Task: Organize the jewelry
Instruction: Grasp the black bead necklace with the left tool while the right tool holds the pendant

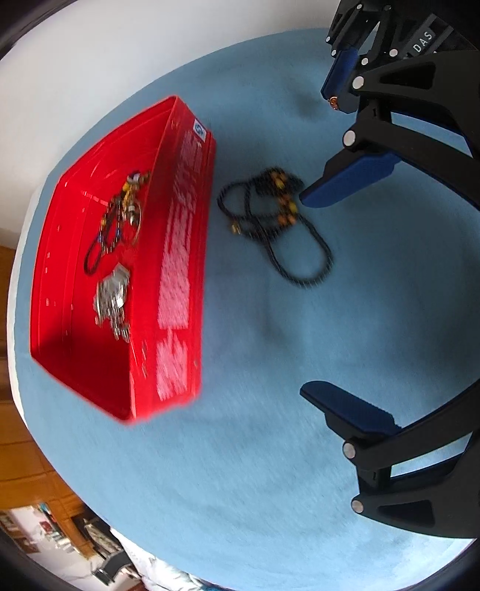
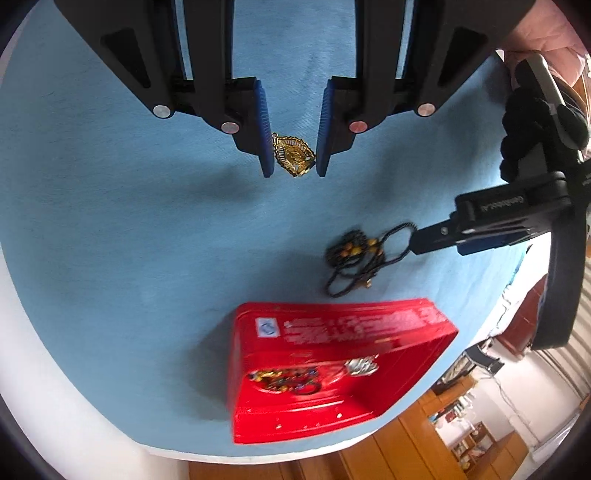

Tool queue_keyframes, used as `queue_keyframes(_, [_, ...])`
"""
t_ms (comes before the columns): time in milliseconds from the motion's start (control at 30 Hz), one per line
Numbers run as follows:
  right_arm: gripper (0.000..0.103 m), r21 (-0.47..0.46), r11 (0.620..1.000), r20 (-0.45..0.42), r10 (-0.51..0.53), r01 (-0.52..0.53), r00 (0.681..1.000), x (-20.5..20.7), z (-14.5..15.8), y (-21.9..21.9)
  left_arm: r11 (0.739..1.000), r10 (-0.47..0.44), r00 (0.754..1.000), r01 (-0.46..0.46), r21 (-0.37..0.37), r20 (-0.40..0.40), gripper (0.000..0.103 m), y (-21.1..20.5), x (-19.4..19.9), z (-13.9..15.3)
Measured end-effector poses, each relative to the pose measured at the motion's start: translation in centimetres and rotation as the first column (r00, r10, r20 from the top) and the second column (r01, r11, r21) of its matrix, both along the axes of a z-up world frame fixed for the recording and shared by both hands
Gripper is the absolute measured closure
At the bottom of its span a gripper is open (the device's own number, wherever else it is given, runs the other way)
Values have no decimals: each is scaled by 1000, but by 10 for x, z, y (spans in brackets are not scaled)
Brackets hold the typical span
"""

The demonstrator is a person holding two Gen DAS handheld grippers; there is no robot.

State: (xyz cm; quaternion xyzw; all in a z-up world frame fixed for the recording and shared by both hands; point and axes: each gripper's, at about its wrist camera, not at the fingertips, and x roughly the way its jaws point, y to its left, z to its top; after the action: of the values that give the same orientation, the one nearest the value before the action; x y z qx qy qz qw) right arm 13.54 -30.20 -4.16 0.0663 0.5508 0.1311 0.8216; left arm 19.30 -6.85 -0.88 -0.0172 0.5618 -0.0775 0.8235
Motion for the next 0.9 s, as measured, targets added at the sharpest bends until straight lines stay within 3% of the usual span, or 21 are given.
queue_keyframes(533, [80, 31, 999, 3, -16, 16, 1000, 13, -5, -28, 996, -88, 993, 87, -18, -85, 11, -54, 21, -23])
queue_keyframes(667, [80, 42, 999, -2, -20, 20, 1000, 12, -6, -29, 992, -116, 990, 119, 36, -80, 29, -67, 21, -23])
queue_keyframes(800, [80, 44, 999, -1, -21, 22, 1000, 11, -4, -28, 989, -139, 986, 142, 30, -88, 41, -73, 24, -22])
queue_keyframes(900, [80, 42, 999, 2, -20, 20, 1000, 10, -3, -27, 988, -150, 984, 151, 5, -92, 58, -70, 26, -20])
